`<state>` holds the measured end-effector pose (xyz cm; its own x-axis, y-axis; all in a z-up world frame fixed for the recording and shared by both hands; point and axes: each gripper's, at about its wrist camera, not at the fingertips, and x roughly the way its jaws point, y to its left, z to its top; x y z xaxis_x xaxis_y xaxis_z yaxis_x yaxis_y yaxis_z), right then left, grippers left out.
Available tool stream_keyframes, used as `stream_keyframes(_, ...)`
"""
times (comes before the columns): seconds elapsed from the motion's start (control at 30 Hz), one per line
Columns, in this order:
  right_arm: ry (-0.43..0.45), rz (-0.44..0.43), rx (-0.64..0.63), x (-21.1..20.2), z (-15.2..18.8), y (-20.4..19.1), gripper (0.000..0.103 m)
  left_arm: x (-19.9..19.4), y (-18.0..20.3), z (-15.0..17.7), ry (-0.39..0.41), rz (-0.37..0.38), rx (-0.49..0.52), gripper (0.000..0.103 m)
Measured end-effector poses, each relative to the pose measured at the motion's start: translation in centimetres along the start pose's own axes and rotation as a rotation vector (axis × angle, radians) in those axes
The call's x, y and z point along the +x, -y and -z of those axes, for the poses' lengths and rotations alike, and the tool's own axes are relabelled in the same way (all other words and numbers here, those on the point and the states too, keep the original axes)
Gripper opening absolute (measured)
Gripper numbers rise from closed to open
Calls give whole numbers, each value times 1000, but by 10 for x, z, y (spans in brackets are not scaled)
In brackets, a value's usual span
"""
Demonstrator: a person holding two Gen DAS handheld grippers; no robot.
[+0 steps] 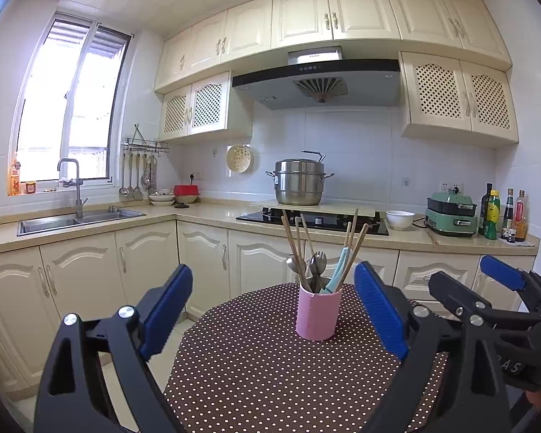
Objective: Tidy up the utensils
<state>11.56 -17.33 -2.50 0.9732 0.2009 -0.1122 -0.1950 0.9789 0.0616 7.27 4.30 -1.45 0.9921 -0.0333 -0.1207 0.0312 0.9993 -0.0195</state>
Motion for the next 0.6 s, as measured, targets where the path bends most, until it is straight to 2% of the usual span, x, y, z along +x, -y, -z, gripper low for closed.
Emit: stream_keyframes(0.6, 2, -1, -12, -3, 1, 1, 96, -5, 3, 1, 23, -23, 36, 89)
